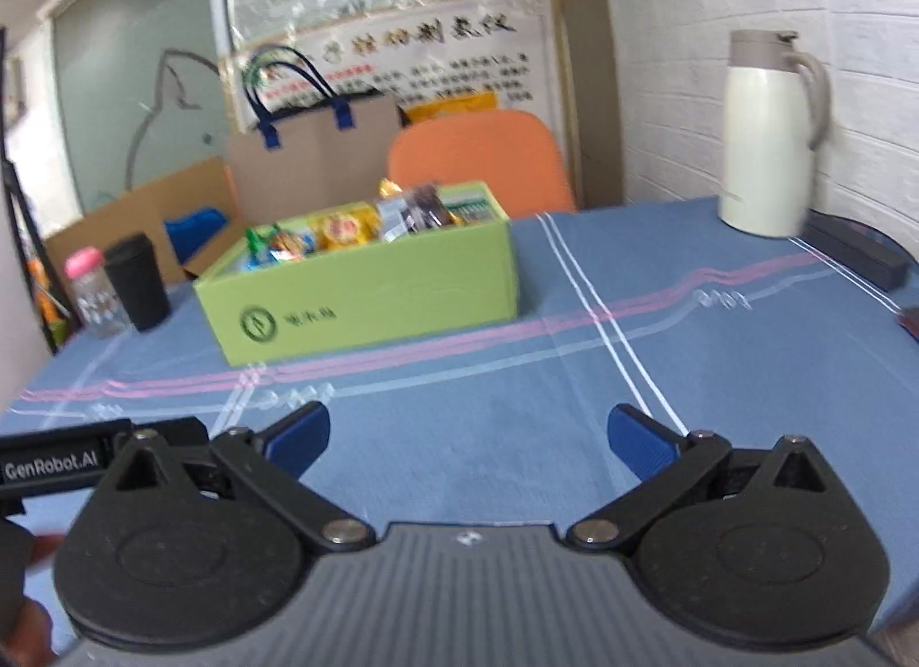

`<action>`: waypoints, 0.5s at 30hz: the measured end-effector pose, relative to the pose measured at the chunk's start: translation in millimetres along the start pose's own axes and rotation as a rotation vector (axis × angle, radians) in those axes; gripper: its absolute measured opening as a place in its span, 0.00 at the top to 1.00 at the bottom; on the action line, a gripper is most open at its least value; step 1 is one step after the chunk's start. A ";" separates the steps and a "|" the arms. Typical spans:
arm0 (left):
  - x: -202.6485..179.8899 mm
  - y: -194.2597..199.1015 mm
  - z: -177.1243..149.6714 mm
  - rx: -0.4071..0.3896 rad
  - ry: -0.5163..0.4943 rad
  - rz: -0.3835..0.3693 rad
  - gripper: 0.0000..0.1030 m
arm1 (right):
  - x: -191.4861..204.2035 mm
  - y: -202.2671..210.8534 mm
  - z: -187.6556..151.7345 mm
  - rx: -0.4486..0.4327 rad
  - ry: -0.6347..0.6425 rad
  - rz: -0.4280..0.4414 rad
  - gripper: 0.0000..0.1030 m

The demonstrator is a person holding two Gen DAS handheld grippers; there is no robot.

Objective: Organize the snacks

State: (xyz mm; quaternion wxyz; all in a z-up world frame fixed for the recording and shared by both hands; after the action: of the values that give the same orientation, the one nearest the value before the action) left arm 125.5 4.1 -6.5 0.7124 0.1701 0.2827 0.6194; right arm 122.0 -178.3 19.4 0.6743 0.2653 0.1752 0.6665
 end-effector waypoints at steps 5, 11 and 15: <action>-4.4 3.6 -2.4 0.004 -0.020 0.059 0.23 | 4.6 7.2 -4.4 -0.009 0.072 0.010 0.00; -3.8 3.1 -2.4 0.010 -0.017 0.059 0.26 | 0.5 6.1 -4.9 0.014 0.049 0.037 0.00; -3.8 0.1 -0.3 0.018 -0.027 0.057 0.33 | -0.6 2.1 -4.7 0.025 0.032 0.038 0.00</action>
State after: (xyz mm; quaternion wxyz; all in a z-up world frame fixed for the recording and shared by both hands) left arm 125.0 0.4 -6.0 0.6967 0.1927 0.2738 0.6344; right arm 117.5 -178.4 16.8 0.6553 0.2665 0.1892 0.6810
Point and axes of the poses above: each gripper's, at about its wrist camera, not at the fingertips, and y roughly against the way its jaws point, x to its left, z to its top, the point moved 4 cm from there along -y, roughly the way its jaws point, and after that the axes turned 3 degrees about -y, right-handed, at the moved point
